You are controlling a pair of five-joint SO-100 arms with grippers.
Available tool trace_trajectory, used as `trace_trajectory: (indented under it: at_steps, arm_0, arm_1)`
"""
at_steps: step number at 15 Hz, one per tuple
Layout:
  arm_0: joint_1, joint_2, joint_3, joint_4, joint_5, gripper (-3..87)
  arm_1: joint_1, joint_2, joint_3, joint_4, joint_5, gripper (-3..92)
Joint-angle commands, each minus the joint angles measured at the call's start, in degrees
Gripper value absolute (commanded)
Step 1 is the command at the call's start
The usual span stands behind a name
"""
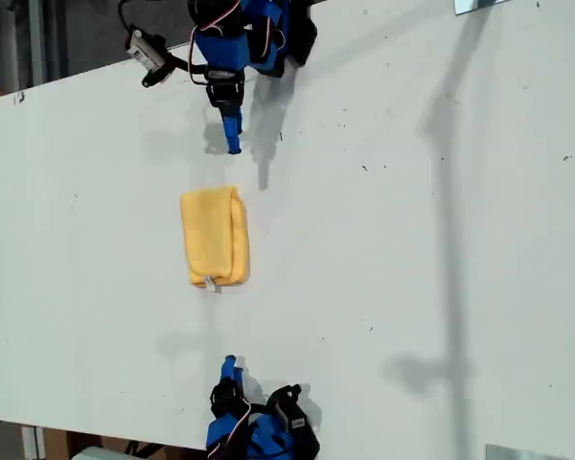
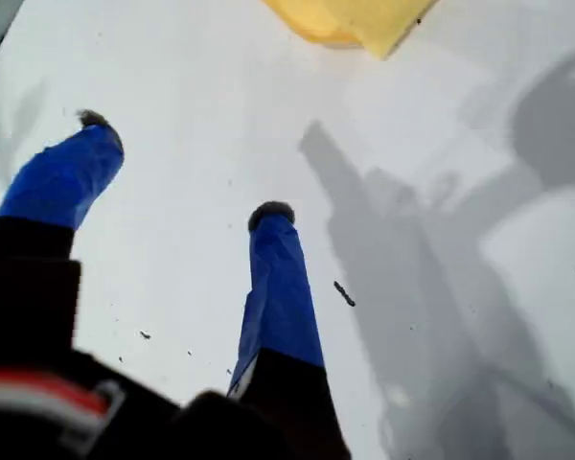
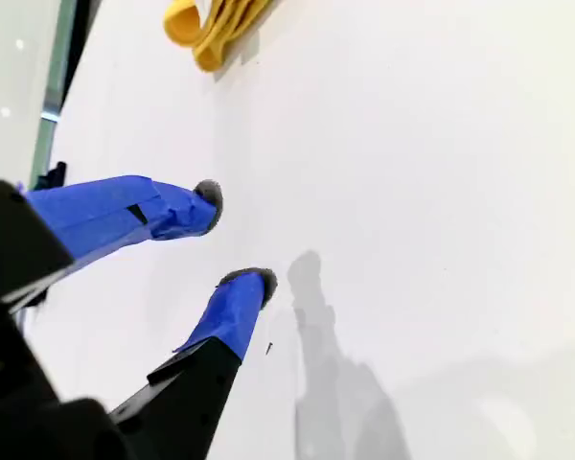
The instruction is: Grasp corners of a square towel and fold twice.
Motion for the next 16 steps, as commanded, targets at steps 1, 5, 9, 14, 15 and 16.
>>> trace_trajectory:
  at_steps: [1, 5, 9, 14, 15, 16]
  arm_0:
    - [3.0, 0.4, -0.5, 0.7, -0.4, 13.4]
    - [9.8, 0.4, 2.8, 0.7, -18.3, 9.2]
    - [18.5, 0.4, 3.3, -0.4, -20.4, 3.3]
    - [13.0, 0.4, 3.4, -0.6, 3.3, 3.2]
    - [12.8, 0.4, 3.4, -0.6, 3.3, 3.2]
    - [12.8, 0.4, 3.4, -0.6, 3.3, 3.2]
  arm_1:
    - [2.7, 1.8, 1.9, 2.1, 4.5, 18.7]
    - [6.2, 1.8, 3.0, 12.3, 21.8, 17.1]
    - [8.3, 1.8, 3.4, 10.1, 31.5, 17.3]
    - [16.6, 1.8, 2.9, 12.2, 19.8, 17.3]
    - [16.7, 1.8, 2.9, 12.2, 19.8, 17.3]
    - [16.6, 1.8, 2.9, 12.2, 19.8, 17.3]
